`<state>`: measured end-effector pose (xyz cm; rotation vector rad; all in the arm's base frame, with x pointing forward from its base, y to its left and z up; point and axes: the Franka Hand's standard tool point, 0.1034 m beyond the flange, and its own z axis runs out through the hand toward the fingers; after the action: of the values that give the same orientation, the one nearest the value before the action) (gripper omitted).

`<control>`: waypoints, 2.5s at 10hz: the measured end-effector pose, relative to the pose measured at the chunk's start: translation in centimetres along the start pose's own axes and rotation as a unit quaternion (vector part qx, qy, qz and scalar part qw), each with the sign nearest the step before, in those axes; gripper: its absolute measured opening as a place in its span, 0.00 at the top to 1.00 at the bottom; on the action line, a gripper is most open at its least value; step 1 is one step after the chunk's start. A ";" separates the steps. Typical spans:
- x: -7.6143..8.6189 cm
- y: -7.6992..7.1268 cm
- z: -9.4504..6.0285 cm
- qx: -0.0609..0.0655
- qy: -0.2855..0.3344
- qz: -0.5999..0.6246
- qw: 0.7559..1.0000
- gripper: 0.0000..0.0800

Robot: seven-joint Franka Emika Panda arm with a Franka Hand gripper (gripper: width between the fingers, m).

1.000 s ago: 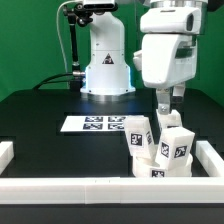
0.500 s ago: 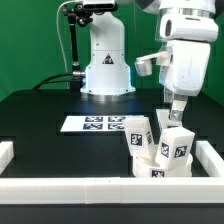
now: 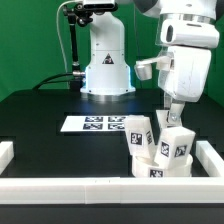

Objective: Assemble stool

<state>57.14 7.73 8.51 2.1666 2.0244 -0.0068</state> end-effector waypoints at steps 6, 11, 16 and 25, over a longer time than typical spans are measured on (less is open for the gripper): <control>-0.1 0.0 0.0 0.000 0.000 0.127 0.992 0.57; 0.4 -0.4 -0.1 0.013 -0.011 0.352 0.936 0.57; 0.9 -0.9 -0.1 0.046 -0.040 0.596 0.801 0.57; 0.7 -1.0 0.1 0.095 -0.032 0.845 0.525 0.57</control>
Offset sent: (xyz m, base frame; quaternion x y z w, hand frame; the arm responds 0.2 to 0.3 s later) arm 0.0000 0.0000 0.0000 0.0000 0.0000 0.0000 1.0000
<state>56.22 8.49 8.19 3.0314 -0.8189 -0.0467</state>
